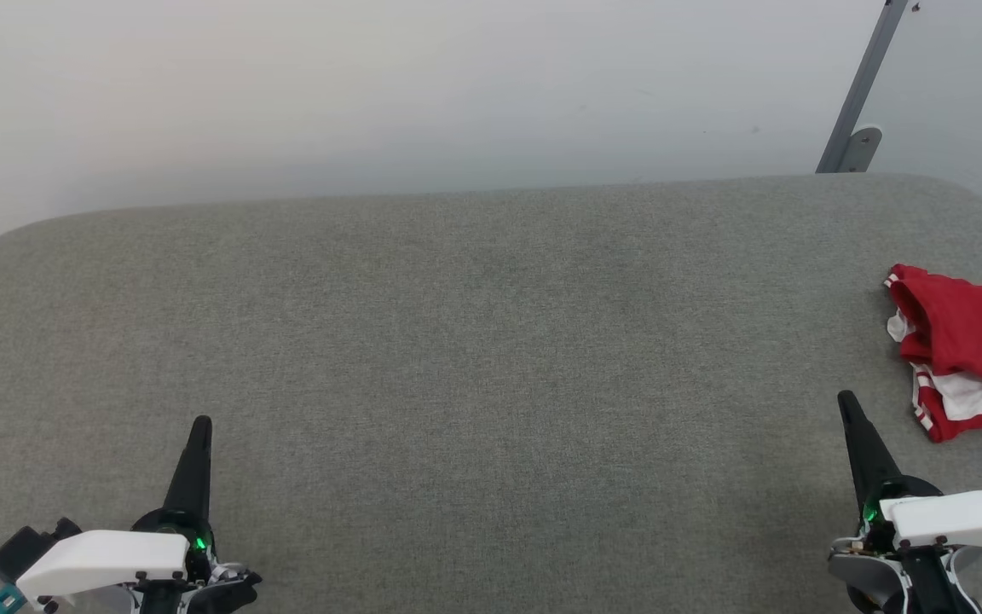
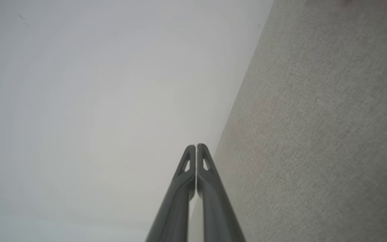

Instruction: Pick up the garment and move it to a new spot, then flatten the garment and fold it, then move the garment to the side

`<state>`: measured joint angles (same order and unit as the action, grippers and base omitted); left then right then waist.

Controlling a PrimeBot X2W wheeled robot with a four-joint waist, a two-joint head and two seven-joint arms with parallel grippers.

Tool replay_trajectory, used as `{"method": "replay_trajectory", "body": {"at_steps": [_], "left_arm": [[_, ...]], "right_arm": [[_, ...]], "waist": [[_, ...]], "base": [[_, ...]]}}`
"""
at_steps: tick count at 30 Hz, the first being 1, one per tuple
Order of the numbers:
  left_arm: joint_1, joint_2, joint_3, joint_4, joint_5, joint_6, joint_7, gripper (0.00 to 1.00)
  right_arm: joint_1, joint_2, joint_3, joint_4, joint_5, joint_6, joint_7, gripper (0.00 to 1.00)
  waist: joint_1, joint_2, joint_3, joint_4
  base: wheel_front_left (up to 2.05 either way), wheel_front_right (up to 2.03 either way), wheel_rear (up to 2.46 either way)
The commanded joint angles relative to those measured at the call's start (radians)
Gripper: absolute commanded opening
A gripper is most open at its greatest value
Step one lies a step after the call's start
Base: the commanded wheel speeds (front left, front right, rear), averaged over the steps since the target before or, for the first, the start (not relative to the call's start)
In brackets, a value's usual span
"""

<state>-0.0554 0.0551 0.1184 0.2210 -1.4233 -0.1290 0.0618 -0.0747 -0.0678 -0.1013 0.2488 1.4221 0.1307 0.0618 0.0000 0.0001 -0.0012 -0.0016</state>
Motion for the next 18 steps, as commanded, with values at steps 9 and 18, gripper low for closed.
{"method": "replay_trajectory", "body": {"at_steps": [9, 18], "left_arm": [[-0.032, -0.002, -0.002, 0.008, -0.070, -0.003, 0.021, 0.00], [-0.049, -0.004, -0.003, 0.017, -0.129, -0.003, 0.038, 0.00]], "right_arm": [[-0.024, 0.008, -0.008, -0.007, 0.075, 0.000, 0.021, 0.00], [-0.033, 0.014, -0.011, -0.007, 0.133, 0.000, 0.037, 0.00]], "waist": [[0.0000, -0.0001, 0.001, 0.001], [0.0000, -0.0001, 0.003, 0.001]], "base": [[0.00, 0.00, 0.00], [0.00, 0.00, 0.00]]}}
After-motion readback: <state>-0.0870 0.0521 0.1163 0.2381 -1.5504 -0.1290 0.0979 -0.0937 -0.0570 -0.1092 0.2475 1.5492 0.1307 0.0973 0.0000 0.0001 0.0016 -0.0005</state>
